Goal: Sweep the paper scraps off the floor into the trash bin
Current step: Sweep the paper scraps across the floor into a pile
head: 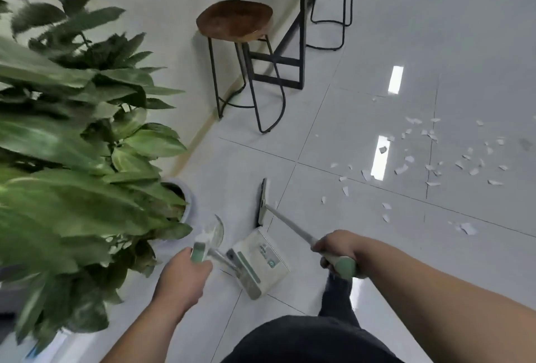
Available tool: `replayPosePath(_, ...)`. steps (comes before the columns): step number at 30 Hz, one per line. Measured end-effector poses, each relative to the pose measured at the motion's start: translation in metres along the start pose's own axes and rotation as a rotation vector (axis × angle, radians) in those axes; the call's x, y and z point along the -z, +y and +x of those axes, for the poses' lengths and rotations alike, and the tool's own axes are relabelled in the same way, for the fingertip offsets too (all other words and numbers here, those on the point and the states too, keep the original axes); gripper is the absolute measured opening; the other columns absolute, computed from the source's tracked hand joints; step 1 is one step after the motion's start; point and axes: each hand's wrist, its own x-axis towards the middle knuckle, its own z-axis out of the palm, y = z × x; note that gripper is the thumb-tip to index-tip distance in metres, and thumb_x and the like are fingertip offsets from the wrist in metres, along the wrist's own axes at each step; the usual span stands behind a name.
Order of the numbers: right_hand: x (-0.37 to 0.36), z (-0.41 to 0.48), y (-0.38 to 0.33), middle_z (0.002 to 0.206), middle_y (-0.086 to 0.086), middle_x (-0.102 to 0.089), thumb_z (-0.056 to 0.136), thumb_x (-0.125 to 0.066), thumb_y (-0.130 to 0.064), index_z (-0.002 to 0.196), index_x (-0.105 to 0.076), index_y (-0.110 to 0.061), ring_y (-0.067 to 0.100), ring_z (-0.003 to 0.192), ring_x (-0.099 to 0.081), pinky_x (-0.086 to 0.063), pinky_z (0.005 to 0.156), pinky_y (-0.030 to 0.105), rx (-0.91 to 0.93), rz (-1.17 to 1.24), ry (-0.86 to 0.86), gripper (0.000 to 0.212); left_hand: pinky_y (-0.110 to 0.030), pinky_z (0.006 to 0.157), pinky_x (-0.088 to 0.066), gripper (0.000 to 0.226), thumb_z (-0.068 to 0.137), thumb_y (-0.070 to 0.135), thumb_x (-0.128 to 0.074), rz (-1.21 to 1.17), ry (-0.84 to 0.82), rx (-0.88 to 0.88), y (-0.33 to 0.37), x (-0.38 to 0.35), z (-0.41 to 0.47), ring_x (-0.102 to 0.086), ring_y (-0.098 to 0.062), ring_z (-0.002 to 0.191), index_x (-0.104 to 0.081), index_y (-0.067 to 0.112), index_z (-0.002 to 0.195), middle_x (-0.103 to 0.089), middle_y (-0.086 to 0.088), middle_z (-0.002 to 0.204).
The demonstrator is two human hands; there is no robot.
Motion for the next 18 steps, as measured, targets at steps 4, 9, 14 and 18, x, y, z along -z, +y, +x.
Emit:
replayPosePath(4,0.075,0.035,-0.047,0.072,0.011,-0.051,0.098,-0.059,-0.015,0.105,-0.053,-0.003,0.013,0.032,-0.048,-0.039,0.038,0.016,-0.066,-0.091,-0.079,0.015,-0.024,0.046,-0.037,0.01,0.09,0.016,-0.053,0.033,0.048,0.077,0.075,-0.024,0.008,-0.046,-0.024,0.045,-0.061,0.01,0.09,-0.052,-0.009,0.061)
replayPosePath(9,0.17,0.066,-0.079,0.071,0.009,-0.057,0.097,-0.058,-0.016,0.103,-0.058,-0.002,0.015,0.042,-0.053,-0.042,0.043,0.019,-0.087,-0.202,-0.098,0.016,-0.022,0.043,-0.034,0.008,0.09,0.014,-0.054,0.065,0.018,0.074,0.156,-0.06,0.03,-0.043,-0.022,0.042,-0.059,0.008,0.092,-0.05,-0.01,0.061)
replayPosePath(14,0.249,0.056,-0.088,0.066,0.007,-0.057,0.096,-0.055,-0.014,0.085,-0.055,-0.007,0.015,0.042,-0.05,-0.041,0.042,0.02,-0.129,-0.205,-0.037,0.013,-0.025,0.048,-0.037,0.011,0.089,0.017,-0.054,0.161,-0.002,0.034,0.216,-0.086,0.053,-0.048,-0.026,0.046,-0.06,0.008,0.088,-0.055,-0.01,0.061)
replayPosePath(18,0.303,0.034,-0.071,0.071,0.011,-0.055,0.098,-0.05,-0.014,0.109,-0.053,-0.004,0.014,0.036,-0.045,-0.036,0.04,0.015,-0.185,-0.027,0.049,0.015,-0.028,0.049,-0.039,0.011,0.088,0.014,-0.054,0.148,-0.055,-0.037,0.259,-0.107,0.068,-0.049,-0.026,0.046,-0.06,0.005,0.089,-0.057,-0.012,0.065)
